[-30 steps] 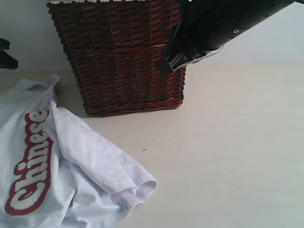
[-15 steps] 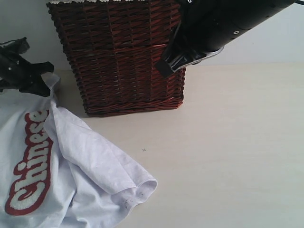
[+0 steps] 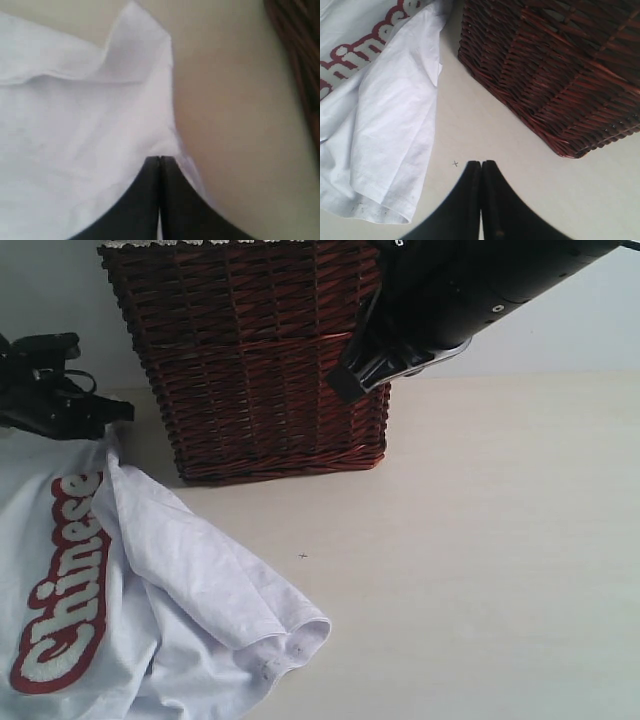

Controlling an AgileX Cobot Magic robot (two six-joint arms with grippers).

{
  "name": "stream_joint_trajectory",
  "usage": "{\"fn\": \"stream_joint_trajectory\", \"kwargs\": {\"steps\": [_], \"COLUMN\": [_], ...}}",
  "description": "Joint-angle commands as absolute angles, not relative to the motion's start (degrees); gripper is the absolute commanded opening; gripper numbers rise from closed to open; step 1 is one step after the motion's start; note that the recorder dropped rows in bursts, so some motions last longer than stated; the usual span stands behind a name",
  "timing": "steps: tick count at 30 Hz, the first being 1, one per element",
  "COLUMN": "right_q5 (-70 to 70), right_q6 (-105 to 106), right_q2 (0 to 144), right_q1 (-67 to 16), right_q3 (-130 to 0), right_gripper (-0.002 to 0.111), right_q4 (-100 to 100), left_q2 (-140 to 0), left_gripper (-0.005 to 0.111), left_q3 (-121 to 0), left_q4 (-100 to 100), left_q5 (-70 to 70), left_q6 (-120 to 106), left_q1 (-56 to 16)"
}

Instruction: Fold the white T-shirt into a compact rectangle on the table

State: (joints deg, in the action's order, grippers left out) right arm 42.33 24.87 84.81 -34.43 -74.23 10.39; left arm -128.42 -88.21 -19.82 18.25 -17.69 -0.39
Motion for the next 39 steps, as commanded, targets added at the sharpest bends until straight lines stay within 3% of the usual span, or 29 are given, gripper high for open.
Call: {"fn": "stream_joint_trajectory", "kwargs": {"steps": [1, 6, 10, 13, 16, 22, 27, 30, 39], "right_q5": [41.97, 41.97, 34.57, 33.56, 33.57, 35.38, 40.6, 44.08, 36.88], "right_q6": [25.34, 25.24, 35.88, 49.46, 49.19, 47.29, 23.76, 23.26, 23.24], "right_q2": [84.91, 84.91, 87.46, 95.33, 103.73, 117.51, 126.13, 125.66, 112.48], "right_q1": [-34.29, -34.29, -35.07, -37.4, -39.38, -47.49, -49.27, -49.27, -49.15], "right_q3": [-73.97, -73.65, -68.48, -67.25, -69.71, -77.93, -82.82, -77.49, -53.44], "right_gripper": [0.0, 0.0, 0.0, 0.0, 0.0, 0.0, 0.0, 0.0, 0.0], "right_q4": [10.58, 10.87, 24.23, 36.93, 40.53, 39.91, 19.13, 17.88, 18.03], "left_q2": [-126.8, -128.2, -125.94, -121.97, -117.1, -109.28, -108.66, -108.52, -106.55], "left_gripper": [0.0, 0.0, 0.0, 0.0, 0.0, 0.0, 0.0, 0.0, 0.0], "left_q3": [-87.96, -87.5, -87.33, -87.33, -87.33, -87.33, -87.33, -87.08, -81.34], "left_q4": [-17.31, -16.74, -16.85, -17.27, -17.54, -23.56, -24.68, -24.68, -24.68], "left_q5": [15.43, 17.64, 19.49, 20.55, 21.23, 24.31, 29.67, 30.69, 30.51], "left_q6": [-17.79, -17.79, -17.79, -17.79, -17.79, -17.9, -18.96, -19.26, -25.03], "left_q1": [3.34, 5.93, 8.32, 11.02, 13.73, 18.65, 18.58, 18.58, 18.58]}}
